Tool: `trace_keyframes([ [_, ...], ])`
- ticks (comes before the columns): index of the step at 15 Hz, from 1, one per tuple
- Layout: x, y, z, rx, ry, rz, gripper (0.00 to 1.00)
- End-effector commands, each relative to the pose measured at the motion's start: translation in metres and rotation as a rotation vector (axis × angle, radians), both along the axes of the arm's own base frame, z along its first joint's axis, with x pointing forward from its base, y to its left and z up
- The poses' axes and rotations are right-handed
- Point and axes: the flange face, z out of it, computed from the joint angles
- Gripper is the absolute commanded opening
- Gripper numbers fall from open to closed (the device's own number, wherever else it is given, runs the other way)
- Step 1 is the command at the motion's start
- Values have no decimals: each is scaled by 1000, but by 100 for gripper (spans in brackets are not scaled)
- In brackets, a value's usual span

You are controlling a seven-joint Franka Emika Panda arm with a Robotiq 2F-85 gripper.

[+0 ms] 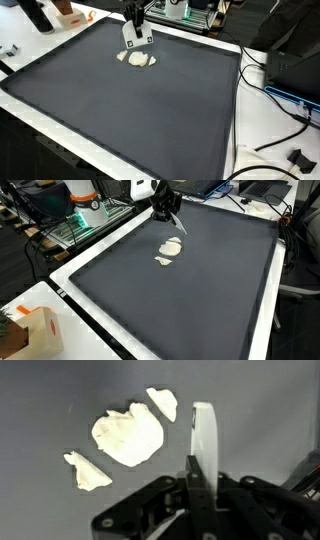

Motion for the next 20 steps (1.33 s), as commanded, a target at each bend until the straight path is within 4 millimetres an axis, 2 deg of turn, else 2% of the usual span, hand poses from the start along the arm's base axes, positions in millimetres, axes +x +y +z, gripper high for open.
trace_keyframes([
  [1, -14, 11, 10, -61, 36, -43, 1],
  [11, -14, 31, 45, -266, 152, -97, 1],
  [15, -5, 39, 58, -349, 226, -87, 1],
  [20, 16, 47, 61, -465, 333, -49, 1],
])
